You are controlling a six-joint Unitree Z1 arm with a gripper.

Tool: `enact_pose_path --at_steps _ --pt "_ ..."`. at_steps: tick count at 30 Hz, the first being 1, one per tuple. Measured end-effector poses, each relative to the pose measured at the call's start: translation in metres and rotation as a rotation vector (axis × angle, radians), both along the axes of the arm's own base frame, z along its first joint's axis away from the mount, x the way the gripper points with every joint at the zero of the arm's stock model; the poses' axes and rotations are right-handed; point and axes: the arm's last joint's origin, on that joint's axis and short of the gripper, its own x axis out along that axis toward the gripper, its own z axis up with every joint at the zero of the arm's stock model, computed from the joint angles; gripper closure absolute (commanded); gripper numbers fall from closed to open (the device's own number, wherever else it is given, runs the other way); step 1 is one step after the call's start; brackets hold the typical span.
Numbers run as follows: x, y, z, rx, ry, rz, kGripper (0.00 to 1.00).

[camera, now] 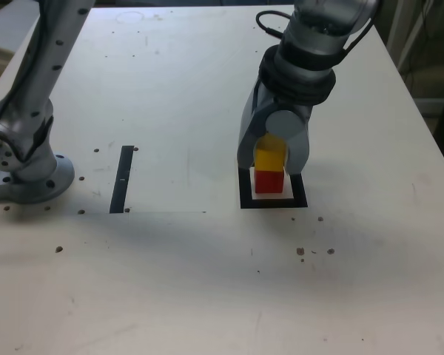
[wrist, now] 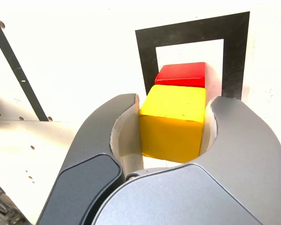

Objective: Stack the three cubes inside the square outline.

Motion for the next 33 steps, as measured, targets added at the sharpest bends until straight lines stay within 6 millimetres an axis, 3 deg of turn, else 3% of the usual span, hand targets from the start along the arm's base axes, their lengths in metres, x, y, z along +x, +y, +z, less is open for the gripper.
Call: enact_pose_path --at_steps 3,5,9,20,33 --pt "-0.001 0.0 -0.001 0.002 0.005 0.001 0.41" --pt "-0.001 0.0 -0.001 0.002 0.01 0.001 0.33" --pt "-0.002 0.001 -0.002 0.002 0.013 0.002 0.28" --pt "-0.001 0.002 -0.004 0.003 0.016 0.005 0.04" --pt "-0.012 0.007 0.011 0.021 0.027 0.013 0.01"
